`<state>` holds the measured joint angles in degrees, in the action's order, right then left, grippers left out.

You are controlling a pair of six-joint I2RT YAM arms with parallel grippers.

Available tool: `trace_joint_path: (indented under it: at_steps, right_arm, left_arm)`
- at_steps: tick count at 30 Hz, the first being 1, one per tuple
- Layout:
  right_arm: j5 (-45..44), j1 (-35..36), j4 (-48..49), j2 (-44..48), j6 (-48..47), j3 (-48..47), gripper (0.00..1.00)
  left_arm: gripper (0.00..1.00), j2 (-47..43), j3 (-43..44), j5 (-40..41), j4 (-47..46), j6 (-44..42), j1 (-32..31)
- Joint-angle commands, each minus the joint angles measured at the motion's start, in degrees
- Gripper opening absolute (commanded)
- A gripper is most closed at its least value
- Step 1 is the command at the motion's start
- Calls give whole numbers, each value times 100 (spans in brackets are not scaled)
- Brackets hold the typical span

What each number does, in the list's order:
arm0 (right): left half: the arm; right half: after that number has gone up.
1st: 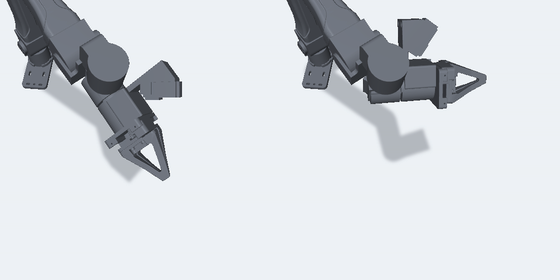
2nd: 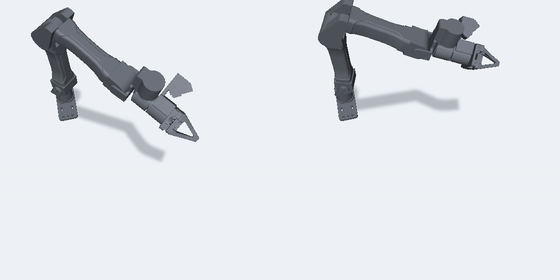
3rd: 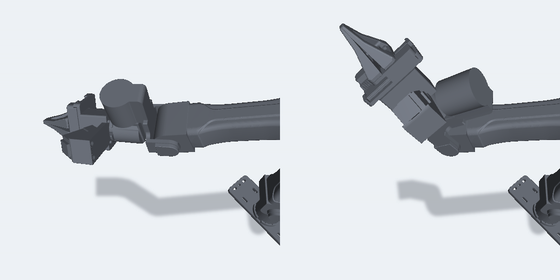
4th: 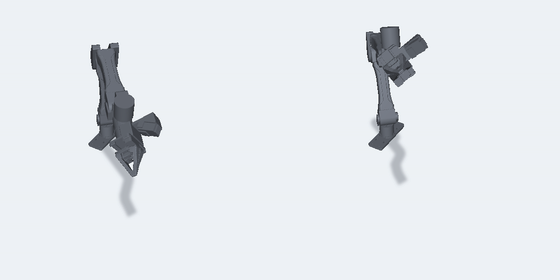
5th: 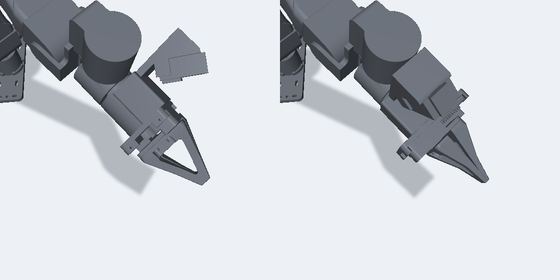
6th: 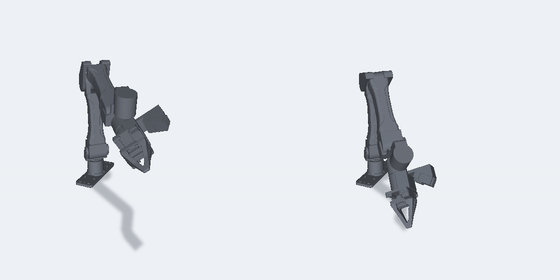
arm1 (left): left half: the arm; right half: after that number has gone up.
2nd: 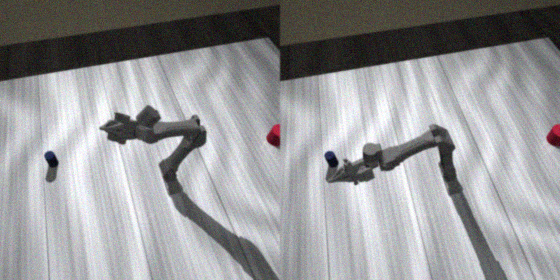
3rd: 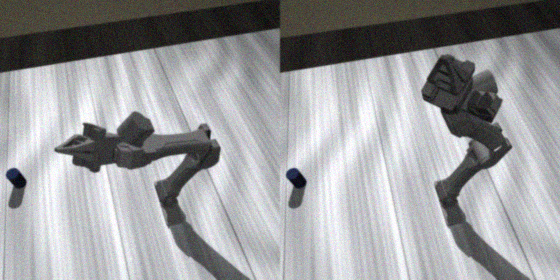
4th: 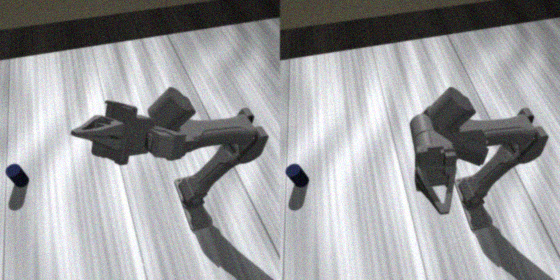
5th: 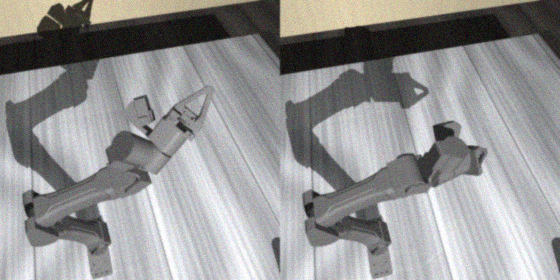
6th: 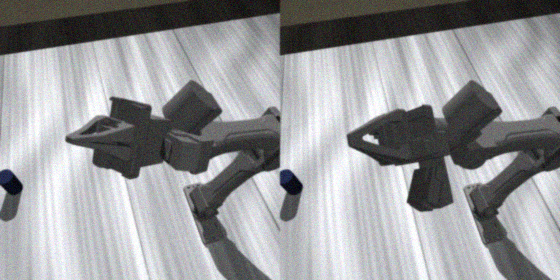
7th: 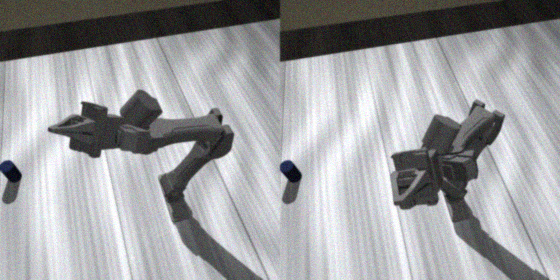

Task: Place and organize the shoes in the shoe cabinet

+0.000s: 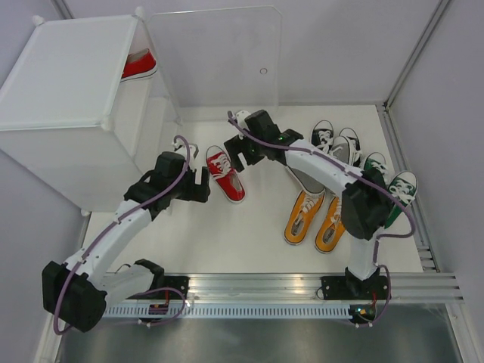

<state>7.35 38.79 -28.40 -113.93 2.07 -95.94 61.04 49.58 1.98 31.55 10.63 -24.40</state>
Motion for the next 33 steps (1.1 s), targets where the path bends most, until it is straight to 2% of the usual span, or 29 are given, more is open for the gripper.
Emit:
trace_joint_path:
  at_steps: [1, 4, 8, 13, 16, 23, 25, 33]
  right_arm:
    - [-907, 15, 169, 1430, 399, 442, 94]
    - [-1567, 6, 124, 2153, 794, 1100, 98]
    - [-2202, 6, 204, 3630, 1155, 1964, 98]
    - [-2493, 6, 282, 5035, 1472, 3043, 98]
    - [-2467, 6, 423, 5651, 1525, 3616, 98]
    - [-2379, 15, 599, 6348, 1481, 4426, 98]
    - [-2379, 6, 573, 6383, 1455, 4505, 98]
    - [-2256, 6, 696, 6401, 1420, 4628, 97]
  left_arm:
    - [100, 145, 183, -171, -140, 8, -169]
    - [100, 329, 402, -66, -27, 27, -494]
    - [100, 690, 675, 223, 9, 255, -951]
    - [99, 1463, 1254, 593, 0, 290, -1610]
    - [96, 2121, 1728, 707, -8, 11, -1883]
    - [84, 3352, 2380, 558, -289, -886, -1981]
    - [84, 3633, 2494, 567, -316, -1062, -1981]
    - [77, 4223, 2723, 172, -448, -1740, -1937]
